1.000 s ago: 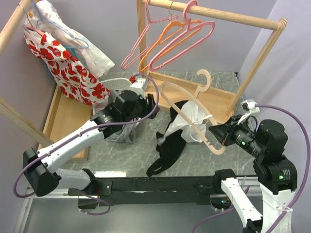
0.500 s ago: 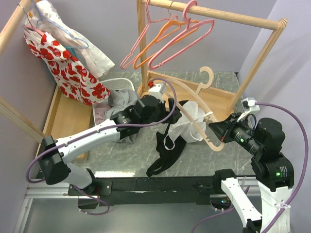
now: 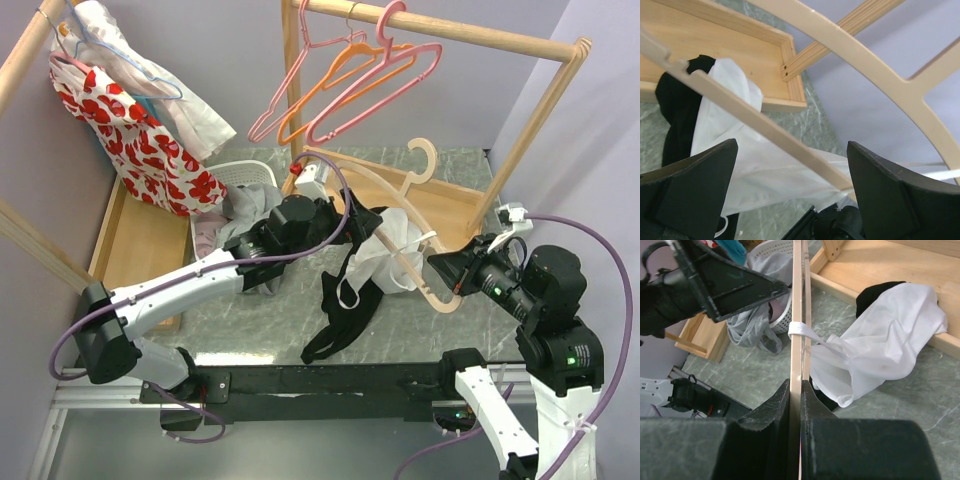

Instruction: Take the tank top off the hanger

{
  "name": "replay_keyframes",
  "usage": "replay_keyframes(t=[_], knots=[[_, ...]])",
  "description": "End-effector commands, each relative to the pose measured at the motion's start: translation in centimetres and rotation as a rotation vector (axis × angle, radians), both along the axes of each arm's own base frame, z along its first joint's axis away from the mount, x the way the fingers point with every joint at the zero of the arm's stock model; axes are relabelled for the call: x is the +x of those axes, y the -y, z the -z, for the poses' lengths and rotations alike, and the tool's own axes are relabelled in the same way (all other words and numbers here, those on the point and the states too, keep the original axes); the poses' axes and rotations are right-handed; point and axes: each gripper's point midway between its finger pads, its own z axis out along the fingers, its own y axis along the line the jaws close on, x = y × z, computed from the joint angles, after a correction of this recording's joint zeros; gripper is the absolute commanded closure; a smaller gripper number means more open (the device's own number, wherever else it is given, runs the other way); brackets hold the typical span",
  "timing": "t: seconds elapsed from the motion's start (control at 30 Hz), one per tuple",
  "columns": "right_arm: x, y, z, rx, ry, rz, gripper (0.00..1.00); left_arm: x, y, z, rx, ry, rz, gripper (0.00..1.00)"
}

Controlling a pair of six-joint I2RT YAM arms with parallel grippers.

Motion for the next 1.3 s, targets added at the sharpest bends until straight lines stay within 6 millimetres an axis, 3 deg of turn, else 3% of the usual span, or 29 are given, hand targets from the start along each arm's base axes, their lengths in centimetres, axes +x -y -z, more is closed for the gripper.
replay_keyframes(t=[0.0, 0.3, 0.4, 0.53, 0.77, 1.27], knots=[[-0.3, -0.5, -2.4, 0.013, 0.116, -0.037, 1.00, 0.4, 1.6, -1.1, -0.083, -0.002, 0.015, 0.04], [-0.9, -0.9, -2.8, 0.024, 0.140, -0.068, 1.00, 1.2, 2.3, 0.1, -0.094, -0.036, -0.011, 0.07], [-1.0, -1.0, -2.8, 0.030, 0.141, -0.071, 1.00, 1.4, 2.8, 0.0, -0.108, -0.036, -0.008, 0.19], [-0.9, -1.0, -2.5, 0.027, 0.130, -0.076, 1.00, 1.8, 3.1, -0.3, -0.106, -0.035, -0.019, 0.50], [-0.8, -1.2, -1.6, 0.022, 0.105, -0.088, 1.00, 2.1, 2.7, 0.0, -0.089, -0.040, -0.042, 0.82], [-0.8, -1.0, -0.9, 0.007, 0.084, -0.081, 0.99, 0.3, 3.7, 2.5, -0.040, -0.095, 0.056, 0.99]])
